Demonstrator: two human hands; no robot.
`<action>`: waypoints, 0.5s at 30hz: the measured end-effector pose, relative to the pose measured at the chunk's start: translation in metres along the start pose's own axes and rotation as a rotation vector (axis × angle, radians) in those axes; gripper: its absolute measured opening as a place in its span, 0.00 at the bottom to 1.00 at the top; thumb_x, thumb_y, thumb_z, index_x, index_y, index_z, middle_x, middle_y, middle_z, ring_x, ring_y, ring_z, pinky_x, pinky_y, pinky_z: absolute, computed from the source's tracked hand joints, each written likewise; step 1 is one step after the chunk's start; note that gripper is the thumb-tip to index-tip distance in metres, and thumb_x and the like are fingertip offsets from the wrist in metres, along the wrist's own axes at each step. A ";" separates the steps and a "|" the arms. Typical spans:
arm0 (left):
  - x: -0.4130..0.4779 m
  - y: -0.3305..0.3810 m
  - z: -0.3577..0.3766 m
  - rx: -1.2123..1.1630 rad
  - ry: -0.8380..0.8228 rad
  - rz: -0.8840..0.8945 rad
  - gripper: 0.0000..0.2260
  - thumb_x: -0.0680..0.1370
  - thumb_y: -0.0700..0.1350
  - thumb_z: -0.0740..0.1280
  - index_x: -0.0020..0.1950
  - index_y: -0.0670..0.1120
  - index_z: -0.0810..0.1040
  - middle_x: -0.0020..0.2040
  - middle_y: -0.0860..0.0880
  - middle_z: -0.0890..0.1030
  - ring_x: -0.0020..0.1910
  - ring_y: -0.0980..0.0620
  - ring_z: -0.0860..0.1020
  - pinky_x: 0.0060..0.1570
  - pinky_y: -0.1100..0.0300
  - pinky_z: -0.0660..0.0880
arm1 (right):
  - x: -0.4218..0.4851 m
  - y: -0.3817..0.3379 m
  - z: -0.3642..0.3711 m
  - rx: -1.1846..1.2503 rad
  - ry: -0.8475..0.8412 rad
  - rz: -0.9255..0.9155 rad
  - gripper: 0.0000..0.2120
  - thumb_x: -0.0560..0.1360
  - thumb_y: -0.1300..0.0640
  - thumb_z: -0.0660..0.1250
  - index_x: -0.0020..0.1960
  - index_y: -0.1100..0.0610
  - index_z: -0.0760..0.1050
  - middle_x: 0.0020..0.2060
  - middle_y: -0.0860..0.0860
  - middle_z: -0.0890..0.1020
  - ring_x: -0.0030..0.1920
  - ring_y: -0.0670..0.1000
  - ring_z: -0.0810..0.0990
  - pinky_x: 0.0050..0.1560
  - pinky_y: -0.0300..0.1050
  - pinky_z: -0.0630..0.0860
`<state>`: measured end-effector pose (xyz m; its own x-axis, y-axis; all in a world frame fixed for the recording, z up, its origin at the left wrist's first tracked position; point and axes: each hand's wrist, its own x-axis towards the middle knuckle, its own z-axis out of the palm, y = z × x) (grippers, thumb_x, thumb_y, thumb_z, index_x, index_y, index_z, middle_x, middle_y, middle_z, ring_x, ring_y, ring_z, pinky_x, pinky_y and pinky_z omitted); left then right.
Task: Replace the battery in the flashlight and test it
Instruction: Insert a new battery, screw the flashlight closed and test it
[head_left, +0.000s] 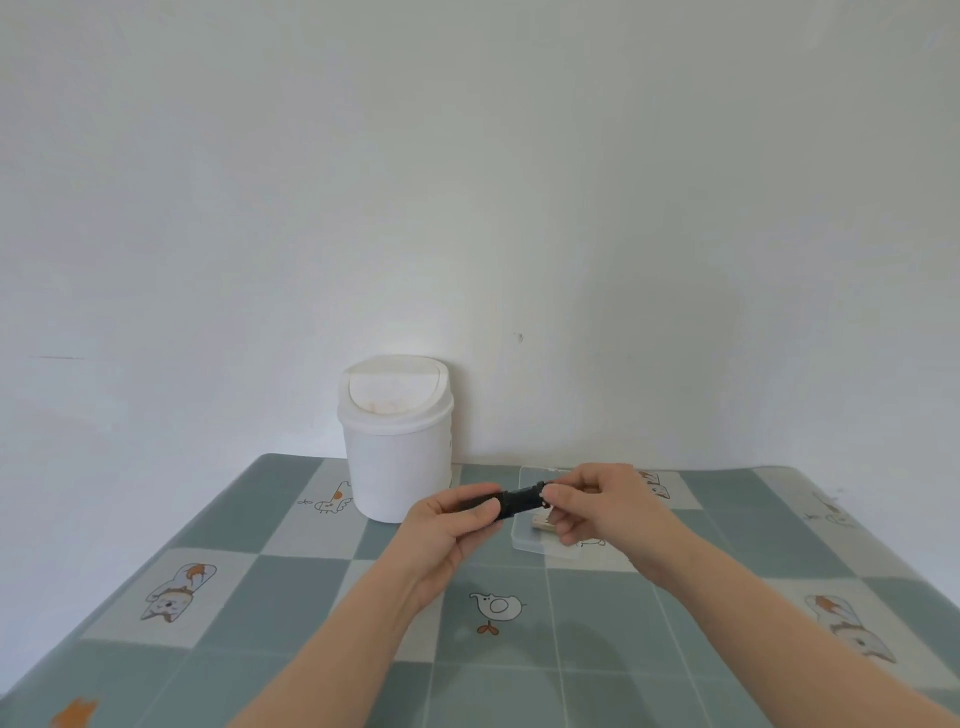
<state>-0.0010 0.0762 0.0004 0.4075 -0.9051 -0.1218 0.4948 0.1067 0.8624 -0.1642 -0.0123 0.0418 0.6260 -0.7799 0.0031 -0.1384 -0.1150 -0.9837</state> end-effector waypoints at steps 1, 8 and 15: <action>0.000 0.000 0.001 0.019 -0.001 0.026 0.08 0.71 0.28 0.67 0.46 0.37 0.82 0.41 0.43 0.84 0.40 0.50 0.83 0.43 0.64 0.82 | 0.000 0.001 -0.001 0.100 -0.002 0.072 0.05 0.74 0.63 0.69 0.45 0.66 0.78 0.29 0.55 0.80 0.25 0.47 0.78 0.29 0.36 0.78; -0.005 0.004 0.007 0.152 -0.125 -0.129 0.08 0.77 0.41 0.65 0.52 0.39 0.81 0.47 0.39 0.84 0.39 0.50 0.84 0.40 0.63 0.82 | 0.001 -0.004 0.004 -0.009 0.060 -0.014 0.05 0.75 0.63 0.67 0.47 0.64 0.79 0.30 0.54 0.80 0.26 0.46 0.78 0.30 0.36 0.78; -0.004 0.000 0.010 0.266 -0.083 0.014 0.07 0.74 0.38 0.69 0.50 0.37 0.83 0.40 0.43 0.85 0.36 0.52 0.82 0.40 0.64 0.80 | 0.003 -0.003 0.006 -0.098 0.140 -0.043 0.05 0.75 0.61 0.67 0.42 0.62 0.78 0.29 0.53 0.78 0.27 0.47 0.74 0.28 0.35 0.72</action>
<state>-0.0105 0.0758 0.0055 0.3432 -0.9360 -0.0775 0.2662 0.0178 0.9638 -0.1579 -0.0105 0.0437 0.5205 -0.8504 0.0765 -0.1926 -0.2043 -0.9598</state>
